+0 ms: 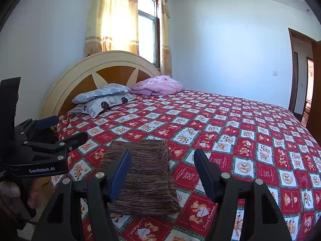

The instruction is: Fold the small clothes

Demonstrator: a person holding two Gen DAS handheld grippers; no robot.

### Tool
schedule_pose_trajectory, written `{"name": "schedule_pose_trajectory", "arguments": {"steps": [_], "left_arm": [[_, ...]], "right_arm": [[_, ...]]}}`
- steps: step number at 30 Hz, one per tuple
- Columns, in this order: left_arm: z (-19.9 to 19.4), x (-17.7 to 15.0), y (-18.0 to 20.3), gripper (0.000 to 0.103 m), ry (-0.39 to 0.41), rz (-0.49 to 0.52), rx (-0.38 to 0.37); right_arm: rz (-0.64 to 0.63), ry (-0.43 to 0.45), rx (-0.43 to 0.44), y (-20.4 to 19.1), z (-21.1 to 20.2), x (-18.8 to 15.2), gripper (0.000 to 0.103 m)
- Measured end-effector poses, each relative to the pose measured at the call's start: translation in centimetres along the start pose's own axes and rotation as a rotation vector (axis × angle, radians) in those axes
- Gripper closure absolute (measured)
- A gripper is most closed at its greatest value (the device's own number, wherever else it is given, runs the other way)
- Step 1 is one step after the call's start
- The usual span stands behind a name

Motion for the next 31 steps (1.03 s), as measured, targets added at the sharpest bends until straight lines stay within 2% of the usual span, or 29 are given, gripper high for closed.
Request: {"name": "schedule_pose_trajectory", "arguments": {"steps": [9, 13, 17, 31], "left_arm": [[-0.9, 0.4, 0.3, 0.000, 0.038, -0.002, -0.005], [-1.0, 0.5, 0.4, 0.000, 0.039, -0.001, -0.006], [-0.9, 0.4, 0.4, 0.000, 0.031, -0.002, -0.003], [0.7, -0.5, -0.3, 0.000, -0.029, -0.019, -0.003]], "right_arm": [[-0.016, 0.058, -0.019, -0.3, -1.3, 0.6, 0.037], [-0.018, 0.113, -0.020, -0.4, -2.3, 1.2, 0.037], [-0.022, 0.134, -0.023, -0.5, -2.7, 1.6, 0.029], [-0.045, 0.092, -0.002, -1.0, -1.9, 1.2, 0.029]]}}
Point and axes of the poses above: each gripper's, at about its wrist camera, not at the fingertips, and z roughly the way its jaws point, y to its right, x to its top, the point moved 2 cm from there along z, roughly the way its jaws point, and after that the axes turned 12 degrees about x, right-handed, at the moved point
